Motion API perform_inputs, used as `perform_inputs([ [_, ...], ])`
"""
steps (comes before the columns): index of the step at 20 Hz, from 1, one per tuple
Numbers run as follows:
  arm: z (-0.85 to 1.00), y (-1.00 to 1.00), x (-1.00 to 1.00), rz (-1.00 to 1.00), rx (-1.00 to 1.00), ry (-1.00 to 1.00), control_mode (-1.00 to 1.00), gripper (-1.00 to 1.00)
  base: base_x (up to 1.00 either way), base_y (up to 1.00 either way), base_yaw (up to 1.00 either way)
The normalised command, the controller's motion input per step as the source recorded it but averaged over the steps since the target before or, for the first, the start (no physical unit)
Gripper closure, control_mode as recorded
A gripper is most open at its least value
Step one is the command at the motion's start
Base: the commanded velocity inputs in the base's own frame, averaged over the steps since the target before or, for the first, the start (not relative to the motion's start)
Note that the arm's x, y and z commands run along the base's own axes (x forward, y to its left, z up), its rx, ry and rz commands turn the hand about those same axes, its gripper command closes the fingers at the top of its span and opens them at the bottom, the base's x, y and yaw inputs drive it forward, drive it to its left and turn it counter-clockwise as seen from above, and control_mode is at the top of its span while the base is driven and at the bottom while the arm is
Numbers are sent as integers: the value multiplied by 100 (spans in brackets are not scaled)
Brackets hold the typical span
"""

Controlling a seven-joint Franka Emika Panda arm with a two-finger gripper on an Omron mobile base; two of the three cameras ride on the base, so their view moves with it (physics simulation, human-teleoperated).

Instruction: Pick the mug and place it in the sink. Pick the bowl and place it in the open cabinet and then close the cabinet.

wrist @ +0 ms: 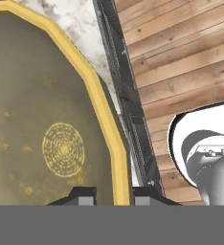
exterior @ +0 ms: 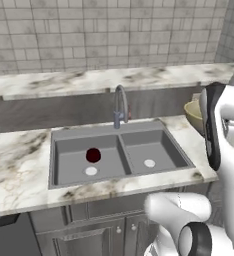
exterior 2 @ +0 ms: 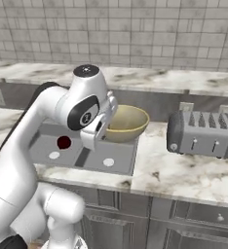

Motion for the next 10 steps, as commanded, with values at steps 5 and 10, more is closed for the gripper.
perform_inputs([
  [5,0,0,0,0,0,0,100,100,-81,0,-15],
  [10,0,0,0,0,0,0,100,100,-85,24,-20],
])
